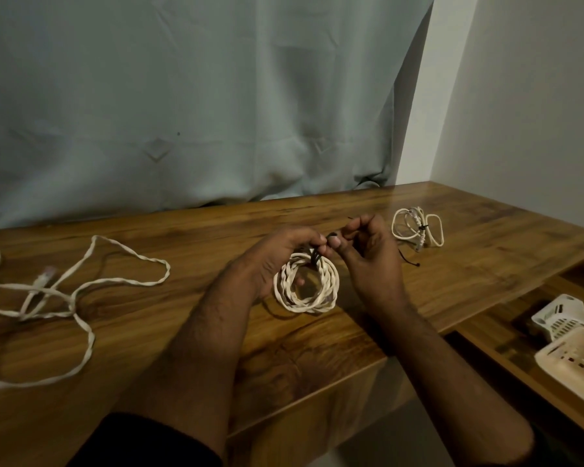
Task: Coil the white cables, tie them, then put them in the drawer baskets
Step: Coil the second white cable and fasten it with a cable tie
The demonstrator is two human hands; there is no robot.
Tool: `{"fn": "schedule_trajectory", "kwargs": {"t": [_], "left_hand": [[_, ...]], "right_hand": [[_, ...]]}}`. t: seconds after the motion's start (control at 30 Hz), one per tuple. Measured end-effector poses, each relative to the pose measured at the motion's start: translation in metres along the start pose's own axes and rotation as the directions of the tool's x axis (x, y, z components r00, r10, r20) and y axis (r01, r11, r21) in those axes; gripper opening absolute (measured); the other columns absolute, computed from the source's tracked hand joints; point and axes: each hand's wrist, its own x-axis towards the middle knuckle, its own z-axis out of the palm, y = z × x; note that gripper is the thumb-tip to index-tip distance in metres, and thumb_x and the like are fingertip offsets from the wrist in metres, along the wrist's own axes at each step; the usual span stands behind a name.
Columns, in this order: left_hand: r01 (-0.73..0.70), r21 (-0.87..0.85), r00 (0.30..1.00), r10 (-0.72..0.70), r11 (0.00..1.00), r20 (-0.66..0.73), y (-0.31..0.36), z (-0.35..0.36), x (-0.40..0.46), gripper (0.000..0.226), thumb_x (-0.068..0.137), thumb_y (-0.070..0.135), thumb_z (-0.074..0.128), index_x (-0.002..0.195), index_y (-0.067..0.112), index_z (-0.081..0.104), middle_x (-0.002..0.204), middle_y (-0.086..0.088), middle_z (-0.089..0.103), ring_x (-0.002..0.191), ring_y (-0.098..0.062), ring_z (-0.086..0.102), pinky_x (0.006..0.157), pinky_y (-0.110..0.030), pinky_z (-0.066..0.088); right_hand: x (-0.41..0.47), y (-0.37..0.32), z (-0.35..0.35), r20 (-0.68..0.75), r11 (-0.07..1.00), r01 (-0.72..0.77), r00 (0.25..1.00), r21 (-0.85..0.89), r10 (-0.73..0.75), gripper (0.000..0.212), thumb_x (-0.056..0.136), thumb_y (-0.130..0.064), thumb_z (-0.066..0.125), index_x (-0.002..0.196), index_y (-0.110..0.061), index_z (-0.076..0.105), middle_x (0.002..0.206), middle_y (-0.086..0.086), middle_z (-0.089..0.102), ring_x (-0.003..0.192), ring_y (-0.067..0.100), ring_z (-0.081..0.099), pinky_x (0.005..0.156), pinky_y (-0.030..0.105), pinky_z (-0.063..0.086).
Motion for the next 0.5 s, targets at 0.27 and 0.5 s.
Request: {"fn": "schedule_trajectory", "kwargs": {"t": [0.27,0.5], "left_hand": [[0.041,-0.033,0.999,-0.04,0.999,0.015,-0.0001,-0.0008,-0.002,0.017,0.077,0.019,0.066,0.062,0.012,0.071,0.08,-0.006,0.065,0.068,-0.016,0.057,0.072,-0.032,0.041],[0.036,0.041,0.999,-0.035,0.999,-0.028,0.0008,-0.0001,-0.0017,0.025,0.084,0.023,0.064,0.063,0.016,0.075,0.079,-0.002,0.065,0.066,-0.014,0.055,0.06,-0.026,0.043]], "right_hand": [[-0.0013,-0.001,0.0004,0.013,1.0,0.003,1.0,-0.022,-0.003,0.032,0.089,0.009,0.07,0.097,-0.016,0.053,0.096,0.026,0.067,0.09,0.027,0.068,0.086,0.046,0.056],[-0.0021,-0.0029,0.0005,0.016,0.999,-0.006,1.0,-0.044,0.007,0.031,0.088,0.007,0.073,0.097,-0.017,0.053,0.096,0.024,0.068,0.094,0.036,0.069,0.086,0.048,0.057]]}}
